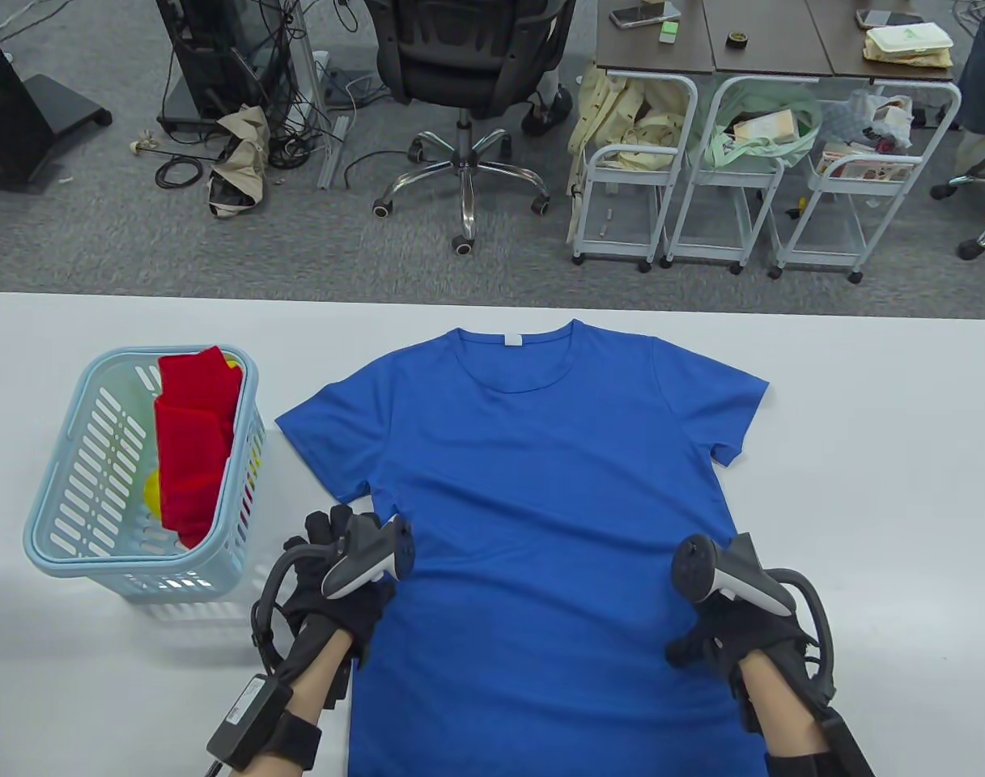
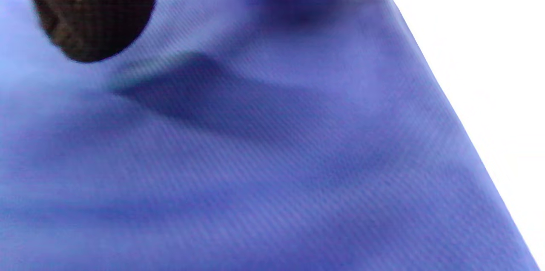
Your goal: Roll t-shirt into tight roll
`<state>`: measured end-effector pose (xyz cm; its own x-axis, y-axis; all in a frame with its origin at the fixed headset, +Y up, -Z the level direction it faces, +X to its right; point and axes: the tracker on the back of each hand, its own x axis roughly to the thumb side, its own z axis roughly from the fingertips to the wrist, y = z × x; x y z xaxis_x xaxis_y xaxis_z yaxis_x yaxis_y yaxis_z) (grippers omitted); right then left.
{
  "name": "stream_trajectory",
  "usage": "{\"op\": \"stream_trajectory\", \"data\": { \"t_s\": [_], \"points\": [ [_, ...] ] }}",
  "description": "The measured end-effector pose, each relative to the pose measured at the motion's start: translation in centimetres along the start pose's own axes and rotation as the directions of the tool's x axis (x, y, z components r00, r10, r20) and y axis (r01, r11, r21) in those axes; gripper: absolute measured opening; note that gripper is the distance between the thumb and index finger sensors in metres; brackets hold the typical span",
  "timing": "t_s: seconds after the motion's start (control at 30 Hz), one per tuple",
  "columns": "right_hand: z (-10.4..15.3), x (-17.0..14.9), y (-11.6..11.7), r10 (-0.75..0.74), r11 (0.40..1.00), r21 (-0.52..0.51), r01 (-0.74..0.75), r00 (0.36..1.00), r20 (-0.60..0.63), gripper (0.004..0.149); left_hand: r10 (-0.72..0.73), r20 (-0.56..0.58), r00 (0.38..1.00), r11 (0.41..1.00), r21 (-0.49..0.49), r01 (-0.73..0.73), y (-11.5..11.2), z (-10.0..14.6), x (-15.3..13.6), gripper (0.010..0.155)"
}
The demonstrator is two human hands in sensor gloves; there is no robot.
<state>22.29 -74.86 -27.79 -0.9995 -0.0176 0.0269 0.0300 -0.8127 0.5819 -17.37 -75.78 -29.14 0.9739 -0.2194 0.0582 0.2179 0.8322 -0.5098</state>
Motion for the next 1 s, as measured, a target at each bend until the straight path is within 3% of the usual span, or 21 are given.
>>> {"op": "stream_trajectory", "data": {
  "t_s": [0.1, 0.17, 0.3, 0.5, 0.6, 0.8, 0.87, 1.0],
  "points": [
    [0.5, 0.4, -1.2, -0.006, 0.999, -0.048, 0.007, 1.0, 0.004, 0.094, 0.177, 0.238, 0.955, 0.984, -0.011, -0.18, -1.3, 0.9, 1.0, 0.078],
    [0.7, 1.0, -1.9, -0.019, 0.998, -0.063, 0.021, 0.999, 0.033, 0.09, 0.217, 0.291, 0.932, 0.976, -0.076, -0.204, -1.5, 0.8, 1.7, 0.075],
    [0.0, 1.9, -3.3, -0.041, 0.998, -0.05, 0.045, 0.996, 0.082, 0.08, 0.028, 0.229, 0.973, 1.0, -0.003, -0.028, -1.1, 0.5, 2.1, 0.072],
    [-4.8, 2.2, -6.9, -0.104, 0.995, 0.001, 0.104, 0.993, 0.054, 0.074, 0.092, 0.236, 0.967, 0.996, -0.012, -0.092, -1.1, 0.3, 1.6, 0.072],
    [-8.1, 2.5, -7.9, -0.121, 0.992, 0.033, 0.12, 0.992, 0.027, 0.08, 0.056, 0.232, 0.971, 0.998, 0.003, -0.058, -1.0, 0.2, 1.8, 0.073],
    [-14.6, -1.0, -5.4, -0.124, 0.962, 0.207, 0.177, 0.962, -0.244, 0.083, 0.067, 0.235, 0.97, 0.998, -0.01, -0.066, -1.1, 0.2, 1.7, 0.074],
    [-15.2, -2.0, -5.6, -0.287, 0.949, 0.063, 0.31, 0.928, -0.238, 0.083, 0.071, 0.234, 0.97, 0.997, -0.018, -0.069, -1.3, 0.0, 1.8, 0.075],
    [-15.7, -3.1, -6.4, -0.226, 0.959, 0.107, 0.261, 0.938, -0.264, 0.084, 0.052, 0.237, 0.97, 0.999, -0.011, -0.051, -1.2, -0.3, 2.1, 0.075]
  ]
}}
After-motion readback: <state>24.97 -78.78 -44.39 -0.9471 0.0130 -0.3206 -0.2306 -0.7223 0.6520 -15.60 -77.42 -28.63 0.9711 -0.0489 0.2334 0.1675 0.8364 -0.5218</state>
